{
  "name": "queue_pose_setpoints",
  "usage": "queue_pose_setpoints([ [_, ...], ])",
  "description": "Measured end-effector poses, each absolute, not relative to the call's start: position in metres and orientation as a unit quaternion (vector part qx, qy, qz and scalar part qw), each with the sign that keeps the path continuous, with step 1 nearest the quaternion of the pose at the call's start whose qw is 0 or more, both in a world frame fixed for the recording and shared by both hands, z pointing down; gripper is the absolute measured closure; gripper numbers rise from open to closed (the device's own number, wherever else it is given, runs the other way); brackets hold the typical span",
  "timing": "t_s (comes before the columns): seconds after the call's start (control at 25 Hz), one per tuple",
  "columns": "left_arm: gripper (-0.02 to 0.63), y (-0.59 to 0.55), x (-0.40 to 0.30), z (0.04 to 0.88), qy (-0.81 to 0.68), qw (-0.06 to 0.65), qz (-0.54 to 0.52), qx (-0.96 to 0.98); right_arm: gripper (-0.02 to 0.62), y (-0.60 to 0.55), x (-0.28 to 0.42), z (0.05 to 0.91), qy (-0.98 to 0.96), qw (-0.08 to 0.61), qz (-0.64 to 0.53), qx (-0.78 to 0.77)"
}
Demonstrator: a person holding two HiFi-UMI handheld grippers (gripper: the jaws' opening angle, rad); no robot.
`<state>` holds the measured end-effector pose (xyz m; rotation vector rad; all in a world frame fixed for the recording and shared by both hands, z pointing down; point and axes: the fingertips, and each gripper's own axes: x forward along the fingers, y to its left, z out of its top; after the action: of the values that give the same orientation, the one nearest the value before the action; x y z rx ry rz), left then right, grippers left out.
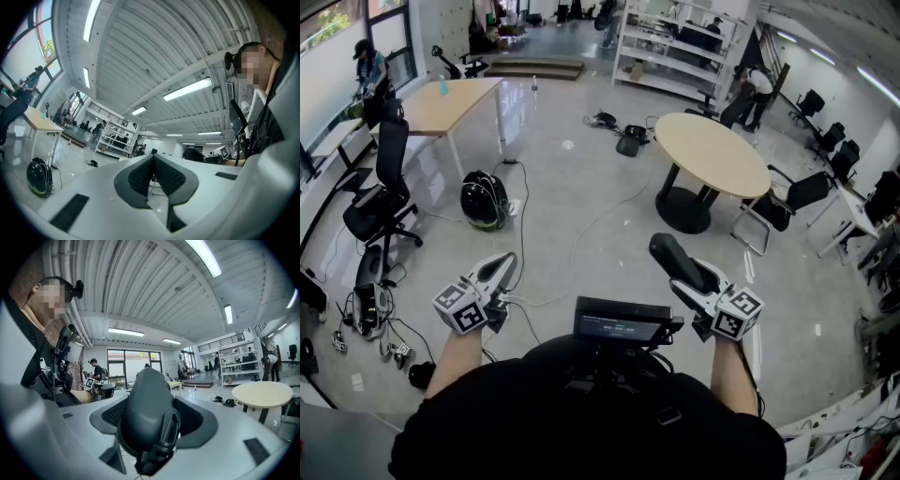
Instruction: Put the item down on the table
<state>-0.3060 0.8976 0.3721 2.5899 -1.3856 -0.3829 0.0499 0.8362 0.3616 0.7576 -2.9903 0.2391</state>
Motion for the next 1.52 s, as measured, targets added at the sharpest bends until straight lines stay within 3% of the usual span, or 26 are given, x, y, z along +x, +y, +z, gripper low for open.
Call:
queue_pose_setpoints([
  [0.72,0.604,0.884,-0.317,0.375,-0.461,0.098,-0.141,0.871,0.270,0.824,0.034,0.366,-0.966,0.041,0.081,0.240],
  [1.52,0.604,0.879,-0.463,0.382,-0.480,0.115,-0.151,0.856,0.270,0.804,-0.105,0.357,-0.968,0.057,0.085,0.229],
])
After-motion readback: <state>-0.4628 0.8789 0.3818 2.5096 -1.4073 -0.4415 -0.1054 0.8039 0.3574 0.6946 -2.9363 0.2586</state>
